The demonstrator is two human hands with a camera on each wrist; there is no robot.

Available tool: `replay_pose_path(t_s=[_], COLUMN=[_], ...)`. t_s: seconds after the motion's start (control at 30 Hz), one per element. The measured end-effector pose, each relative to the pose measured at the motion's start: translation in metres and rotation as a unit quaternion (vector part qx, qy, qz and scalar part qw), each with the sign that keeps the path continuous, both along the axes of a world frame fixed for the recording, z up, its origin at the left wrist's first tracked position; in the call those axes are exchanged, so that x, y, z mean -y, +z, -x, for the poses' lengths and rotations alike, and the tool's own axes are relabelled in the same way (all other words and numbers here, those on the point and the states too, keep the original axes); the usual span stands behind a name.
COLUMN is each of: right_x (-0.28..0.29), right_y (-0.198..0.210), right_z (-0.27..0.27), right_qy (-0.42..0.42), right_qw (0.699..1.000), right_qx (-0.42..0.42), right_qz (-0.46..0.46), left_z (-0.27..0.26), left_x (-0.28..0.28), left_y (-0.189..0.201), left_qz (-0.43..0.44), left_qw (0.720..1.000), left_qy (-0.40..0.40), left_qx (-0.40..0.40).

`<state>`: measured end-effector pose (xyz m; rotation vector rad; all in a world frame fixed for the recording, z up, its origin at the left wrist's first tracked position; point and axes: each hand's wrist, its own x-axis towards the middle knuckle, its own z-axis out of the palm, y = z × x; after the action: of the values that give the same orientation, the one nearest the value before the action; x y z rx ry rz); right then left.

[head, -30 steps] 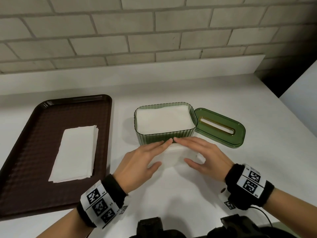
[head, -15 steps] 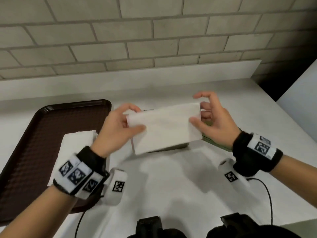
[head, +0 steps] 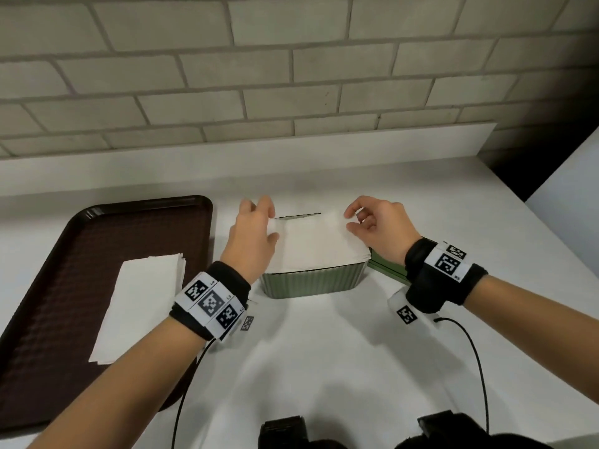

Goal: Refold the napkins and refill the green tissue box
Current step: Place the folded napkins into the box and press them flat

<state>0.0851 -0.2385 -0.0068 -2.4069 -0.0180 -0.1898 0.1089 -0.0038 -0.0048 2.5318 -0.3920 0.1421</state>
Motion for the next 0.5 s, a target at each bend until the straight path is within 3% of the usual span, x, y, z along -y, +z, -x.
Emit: replay_pose_path(t_s=[0.17,0.3,0.37,0.5], right_x=[0.004,0.012,0.01,-0.005], right_y=[0.01,0.038,0.051,0.051], right_z=[0.003,-0.003,-0.008,-0.015], right_qy=[0.041,0.03,0.046,0.095], right_qw=[0.996,0.987,0.984,0.958], right_qx=[-0.023,0.002,-0.034,-0.188], right_qz=[0.075,0.156,0.17,0.193], left_z=[0.002,-0.007,-0.015,-0.017], left_x=[-0.004,-0.02,-0.022,-0.008], left_y=[0.003,0.029,0.042,0.042], left_qz=[-0.016,-0.077,-0.103,-0.175], left_qw=[1.0,0.997,0.991,0.96], left_qy=[-0.01,-0.018,-0.037,-0.049], left_qx=[-0.007,-0.006,-0.08,-0.215])
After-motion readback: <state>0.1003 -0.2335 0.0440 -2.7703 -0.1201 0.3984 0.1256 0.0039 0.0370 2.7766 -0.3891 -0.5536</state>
